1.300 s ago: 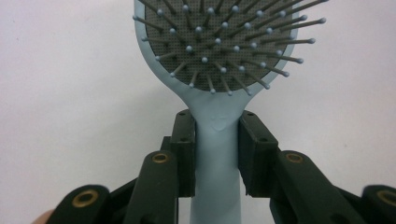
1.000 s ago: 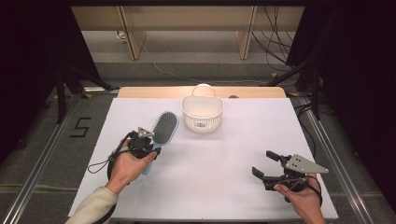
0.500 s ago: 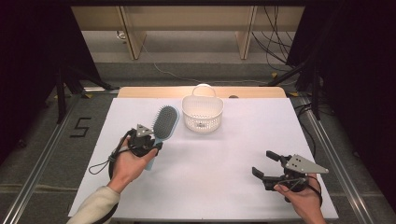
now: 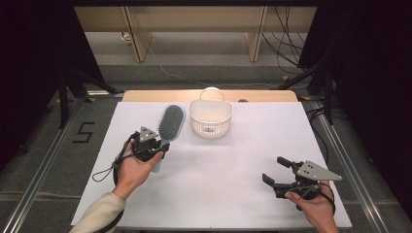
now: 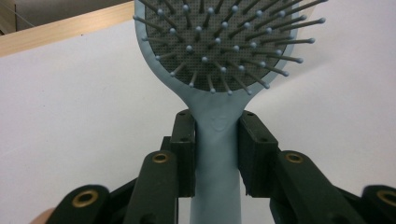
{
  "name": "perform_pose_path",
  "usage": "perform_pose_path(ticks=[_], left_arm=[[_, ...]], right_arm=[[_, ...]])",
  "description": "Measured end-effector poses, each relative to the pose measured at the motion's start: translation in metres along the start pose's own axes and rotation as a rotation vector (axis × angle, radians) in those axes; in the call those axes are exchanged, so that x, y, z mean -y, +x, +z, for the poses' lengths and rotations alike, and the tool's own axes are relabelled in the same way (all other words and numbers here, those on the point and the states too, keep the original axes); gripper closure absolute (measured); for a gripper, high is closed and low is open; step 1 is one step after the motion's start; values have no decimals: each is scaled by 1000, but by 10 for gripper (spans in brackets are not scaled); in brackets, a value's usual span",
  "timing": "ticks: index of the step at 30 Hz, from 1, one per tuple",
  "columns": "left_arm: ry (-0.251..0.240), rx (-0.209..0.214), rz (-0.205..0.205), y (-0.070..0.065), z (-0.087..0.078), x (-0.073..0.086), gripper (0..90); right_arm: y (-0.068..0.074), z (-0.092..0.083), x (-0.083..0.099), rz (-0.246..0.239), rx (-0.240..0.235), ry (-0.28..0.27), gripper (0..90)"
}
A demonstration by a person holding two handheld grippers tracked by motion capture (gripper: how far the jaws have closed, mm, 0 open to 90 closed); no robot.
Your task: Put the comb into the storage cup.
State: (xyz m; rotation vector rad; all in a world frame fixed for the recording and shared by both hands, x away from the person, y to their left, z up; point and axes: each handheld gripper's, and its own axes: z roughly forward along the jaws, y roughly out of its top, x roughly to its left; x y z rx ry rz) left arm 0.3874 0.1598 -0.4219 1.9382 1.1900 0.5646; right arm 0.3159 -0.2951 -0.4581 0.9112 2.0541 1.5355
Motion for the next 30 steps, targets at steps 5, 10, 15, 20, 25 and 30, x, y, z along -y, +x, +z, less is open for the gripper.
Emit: perform_pose_path(ticks=[5, 10, 15, 20, 25, 30], left_arm=[[-29, -2, -3, 0, 0, -1, 698], [-48, 1, 2, -1, 1, -3, 698], [-77, 2, 6, -2, 1, -4, 698], [-95, 0, -7, 0, 1, -5, 698], [-122, 1, 0, 1, 1, -6, 698], [-150, -11, 15, 1, 0, -7, 698]], right_arm=[[0, 0, 0, -2, 1, 0, 160], [0, 0, 0, -1, 3, 2, 160], [0, 0, 0, -2, 5, 6, 159], [0, 0, 0, 0, 4, 4, 159], [0, 0, 0, -2, 4, 3, 159], [0, 0, 0, 0, 5, 2, 159]])
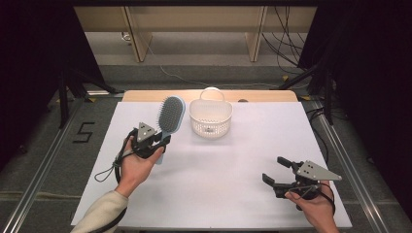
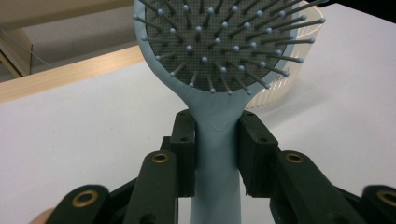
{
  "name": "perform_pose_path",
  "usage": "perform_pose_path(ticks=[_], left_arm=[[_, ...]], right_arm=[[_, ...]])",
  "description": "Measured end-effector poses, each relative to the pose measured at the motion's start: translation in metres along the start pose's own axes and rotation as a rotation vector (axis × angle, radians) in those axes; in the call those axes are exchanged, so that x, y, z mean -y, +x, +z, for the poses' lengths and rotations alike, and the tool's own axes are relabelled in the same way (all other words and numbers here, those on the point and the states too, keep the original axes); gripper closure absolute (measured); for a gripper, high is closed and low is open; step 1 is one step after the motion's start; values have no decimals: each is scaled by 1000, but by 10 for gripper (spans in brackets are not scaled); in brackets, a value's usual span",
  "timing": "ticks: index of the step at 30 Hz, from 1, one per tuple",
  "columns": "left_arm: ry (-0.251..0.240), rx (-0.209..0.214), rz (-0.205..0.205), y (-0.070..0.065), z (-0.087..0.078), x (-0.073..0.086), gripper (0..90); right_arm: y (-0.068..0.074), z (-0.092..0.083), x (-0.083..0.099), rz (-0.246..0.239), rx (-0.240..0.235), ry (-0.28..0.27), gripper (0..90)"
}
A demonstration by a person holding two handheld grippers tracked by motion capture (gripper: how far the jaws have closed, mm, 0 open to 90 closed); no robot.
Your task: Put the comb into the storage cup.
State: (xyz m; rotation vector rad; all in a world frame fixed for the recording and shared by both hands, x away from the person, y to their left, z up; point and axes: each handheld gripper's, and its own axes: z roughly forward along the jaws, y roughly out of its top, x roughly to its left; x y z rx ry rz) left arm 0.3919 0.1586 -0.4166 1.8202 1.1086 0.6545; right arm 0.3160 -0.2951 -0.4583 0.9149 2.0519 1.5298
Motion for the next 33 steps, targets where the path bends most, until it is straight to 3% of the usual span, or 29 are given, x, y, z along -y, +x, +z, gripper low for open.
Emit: perform_pose_path(ticks=[8, 21, 33], left_arm=[[-23, -1, 41, 0, 1, -1, 698], [-59, 20, 43, 2, 1, -3, 698], [-90, 26, 69, 2, 3, -6, 698]], right_arm=[[0, 0, 0, 1, 3, 2, 159], [0, 0, 0, 0, 4, 2, 159], [0, 0, 0, -1, 3, 3, 159]])
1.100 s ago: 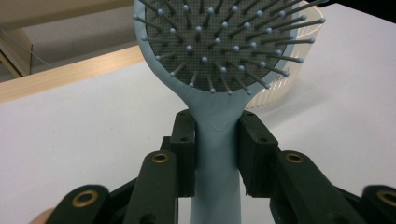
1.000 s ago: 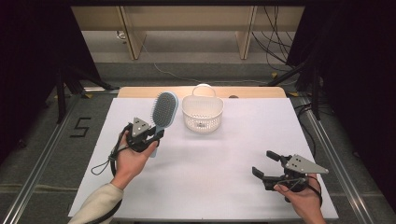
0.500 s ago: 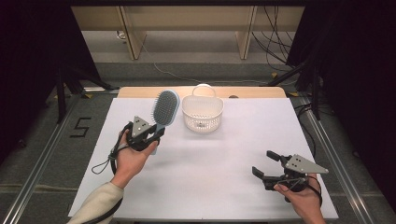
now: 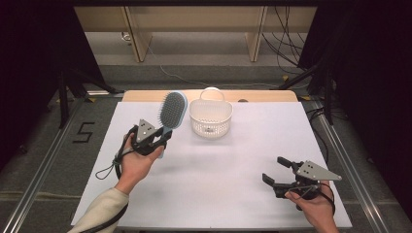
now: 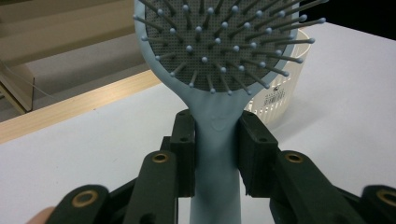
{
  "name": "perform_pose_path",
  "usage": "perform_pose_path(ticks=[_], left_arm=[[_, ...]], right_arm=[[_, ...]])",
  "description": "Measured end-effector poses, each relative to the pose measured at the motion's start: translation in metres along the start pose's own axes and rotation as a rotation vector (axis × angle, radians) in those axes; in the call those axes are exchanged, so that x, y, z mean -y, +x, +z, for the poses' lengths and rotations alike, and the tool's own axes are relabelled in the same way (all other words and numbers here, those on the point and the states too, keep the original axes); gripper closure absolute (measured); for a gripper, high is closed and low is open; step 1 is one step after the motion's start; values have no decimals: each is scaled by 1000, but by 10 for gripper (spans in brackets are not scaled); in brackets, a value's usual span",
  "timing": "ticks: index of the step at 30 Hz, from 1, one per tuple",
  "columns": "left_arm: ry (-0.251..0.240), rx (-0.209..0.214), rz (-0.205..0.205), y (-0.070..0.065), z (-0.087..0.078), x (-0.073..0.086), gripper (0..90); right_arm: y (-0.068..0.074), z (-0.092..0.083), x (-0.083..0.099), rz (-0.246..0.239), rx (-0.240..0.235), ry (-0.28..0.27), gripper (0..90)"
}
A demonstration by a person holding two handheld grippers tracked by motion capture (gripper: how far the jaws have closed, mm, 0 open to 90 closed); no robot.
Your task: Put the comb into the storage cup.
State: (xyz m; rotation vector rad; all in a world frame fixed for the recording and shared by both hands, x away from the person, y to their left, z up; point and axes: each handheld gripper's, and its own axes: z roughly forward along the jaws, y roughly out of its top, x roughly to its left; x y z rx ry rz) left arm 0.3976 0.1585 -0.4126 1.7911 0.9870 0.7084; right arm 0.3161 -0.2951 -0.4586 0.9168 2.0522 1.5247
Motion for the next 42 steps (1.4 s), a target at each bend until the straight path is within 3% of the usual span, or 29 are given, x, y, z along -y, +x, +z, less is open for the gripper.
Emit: perform_pose_path(ticks=[42], left_arm=[[-48, 22, 5, 2, 4, -18, 698]], right_arm=[[-1, 0, 0, 5, -1, -4, 159]])
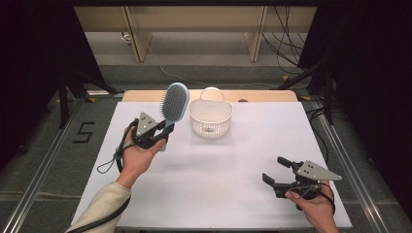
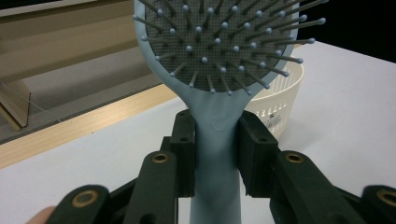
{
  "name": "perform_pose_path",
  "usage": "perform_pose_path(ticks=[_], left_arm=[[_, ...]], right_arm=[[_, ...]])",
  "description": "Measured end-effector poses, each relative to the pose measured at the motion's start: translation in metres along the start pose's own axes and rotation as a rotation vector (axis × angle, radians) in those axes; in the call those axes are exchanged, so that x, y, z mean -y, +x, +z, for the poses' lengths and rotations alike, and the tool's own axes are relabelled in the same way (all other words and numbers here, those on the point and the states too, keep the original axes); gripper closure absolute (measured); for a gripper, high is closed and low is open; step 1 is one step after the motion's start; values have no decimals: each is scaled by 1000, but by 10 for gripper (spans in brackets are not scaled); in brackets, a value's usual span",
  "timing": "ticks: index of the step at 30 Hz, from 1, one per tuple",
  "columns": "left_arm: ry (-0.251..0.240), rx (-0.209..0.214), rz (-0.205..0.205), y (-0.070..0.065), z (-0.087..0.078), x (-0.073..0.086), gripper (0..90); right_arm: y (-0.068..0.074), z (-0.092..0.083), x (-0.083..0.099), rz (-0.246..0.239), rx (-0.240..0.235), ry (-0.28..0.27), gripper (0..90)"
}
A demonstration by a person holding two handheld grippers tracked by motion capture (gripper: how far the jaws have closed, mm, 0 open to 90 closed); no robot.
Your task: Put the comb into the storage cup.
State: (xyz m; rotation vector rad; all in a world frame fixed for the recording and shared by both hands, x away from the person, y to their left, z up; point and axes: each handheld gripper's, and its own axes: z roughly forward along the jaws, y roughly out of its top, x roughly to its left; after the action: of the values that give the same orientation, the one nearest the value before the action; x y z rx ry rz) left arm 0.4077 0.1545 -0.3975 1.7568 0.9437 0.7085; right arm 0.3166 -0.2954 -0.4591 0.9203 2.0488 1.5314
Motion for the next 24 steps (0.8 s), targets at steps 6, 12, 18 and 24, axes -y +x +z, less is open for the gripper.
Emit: perform_pose_path(ticks=[6, 12, 18, 24], left_arm=[[-3, 5, 0, -1, 2, -2, 698], [-11, 6, 2, -1, 4, -6, 698], [-14, 8, 4, 0, 4, -7, 698], [-20, 9, 0, 0, 5, -9, 698]], right_arm=[[0, 0, 0, -2, -1, 2, 159], [0, 0, 0, 0, 0, 1, 159], [0, 0, 0, -2, 1, 5, 159], [0, 0, 0, -1, -1, 2, 159]])
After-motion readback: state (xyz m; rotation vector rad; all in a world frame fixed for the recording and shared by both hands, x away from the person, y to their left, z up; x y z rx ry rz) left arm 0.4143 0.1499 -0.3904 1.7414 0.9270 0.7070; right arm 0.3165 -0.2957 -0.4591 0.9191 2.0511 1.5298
